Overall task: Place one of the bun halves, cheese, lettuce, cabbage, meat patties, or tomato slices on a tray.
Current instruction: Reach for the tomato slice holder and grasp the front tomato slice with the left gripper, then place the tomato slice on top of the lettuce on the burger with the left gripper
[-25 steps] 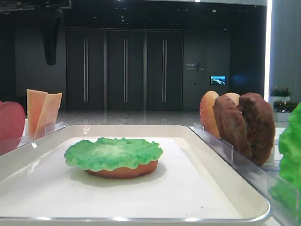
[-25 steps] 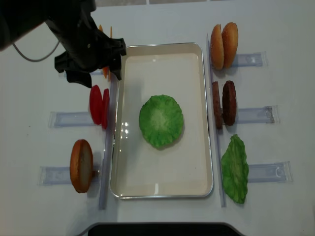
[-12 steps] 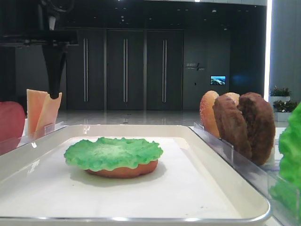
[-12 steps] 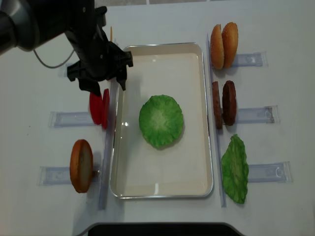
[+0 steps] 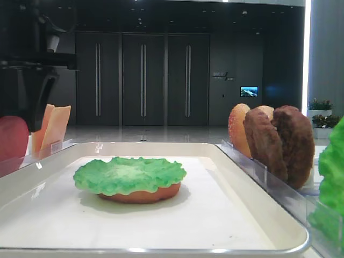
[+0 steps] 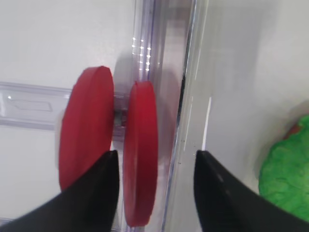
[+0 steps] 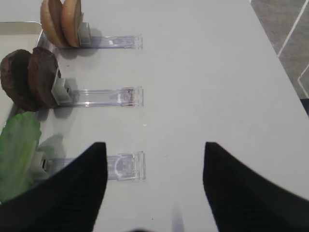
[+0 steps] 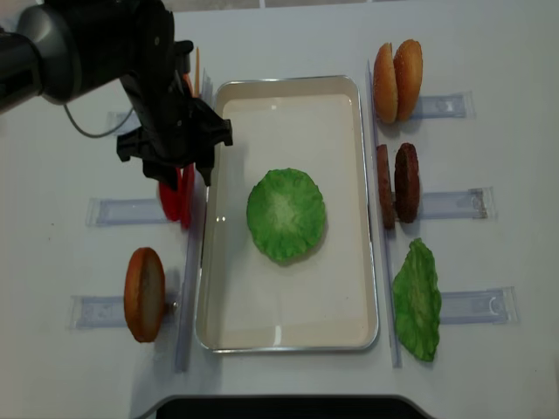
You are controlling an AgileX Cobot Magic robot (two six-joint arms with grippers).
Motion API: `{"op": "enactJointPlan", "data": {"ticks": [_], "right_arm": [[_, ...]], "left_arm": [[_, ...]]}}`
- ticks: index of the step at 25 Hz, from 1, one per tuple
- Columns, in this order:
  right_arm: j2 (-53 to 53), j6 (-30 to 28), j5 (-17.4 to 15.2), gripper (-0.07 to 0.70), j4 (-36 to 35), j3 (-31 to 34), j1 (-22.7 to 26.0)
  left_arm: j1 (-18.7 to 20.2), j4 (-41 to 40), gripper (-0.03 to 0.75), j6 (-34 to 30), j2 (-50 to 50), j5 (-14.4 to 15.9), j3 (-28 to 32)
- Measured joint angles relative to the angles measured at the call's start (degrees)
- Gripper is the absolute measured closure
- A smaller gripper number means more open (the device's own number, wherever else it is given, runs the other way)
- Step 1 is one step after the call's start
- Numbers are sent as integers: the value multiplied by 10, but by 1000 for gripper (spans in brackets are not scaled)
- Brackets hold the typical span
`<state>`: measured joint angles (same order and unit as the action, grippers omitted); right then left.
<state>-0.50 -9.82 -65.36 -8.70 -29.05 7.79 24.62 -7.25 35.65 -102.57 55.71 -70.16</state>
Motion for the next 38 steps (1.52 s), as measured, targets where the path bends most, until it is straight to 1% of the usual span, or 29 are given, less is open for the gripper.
{"op": "enactJointPlan", "data": {"ticks": [6, 7, 13, 18, 21, 23, 24, 26, 29, 31, 33, 35, 38], "right_arm": [[0, 0, 0, 216, 0, 0, 0], [0, 0, 0, 216, 0, 0, 0], [0, 0, 0, 216, 0, 0, 0], [0, 0, 0, 216, 0, 0, 0], [0, 0, 0, 216, 0, 0, 0], [0, 0, 0, 216, 0, 0, 0], [0, 0, 0, 216, 0, 0, 0], [0, 0, 0, 216, 0, 0, 0], [0, 0, 0, 216, 0, 0, 0], [0, 0, 0, 216, 0, 0, 0], [0, 0, 0, 216, 0, 0, 0], [0, 0, 0, 216, 0, 0, 0], [0, 0, 0, 216, 0, 0, 0]], "left_arm": [[0, -13, 618, -3, 0, 10, 0], [0, -15, 648, -3, 0, 13, 0], [0, -10, 652, -18, 1, 15, -6], [0, 25, 652, -29, 33, 17, -40], [0, 43, 652, -33, 52, 18, -45], [0, 64, 652, -52, 57, 15, -41], [0, 85, 652, -72, 58, 4, -33], [0, 160, 652, -123, 59, -35, -10], [0, 292, 652, -219, 59, -107, 32], [0, 376, 652, -304, 59, -141, 56], [0, 457, 652, -374, 59, -168, 80], [0, 513, 652, -435, 59, -191, 99], [0, 578, 652, -498, 59, -217, 128]]}}
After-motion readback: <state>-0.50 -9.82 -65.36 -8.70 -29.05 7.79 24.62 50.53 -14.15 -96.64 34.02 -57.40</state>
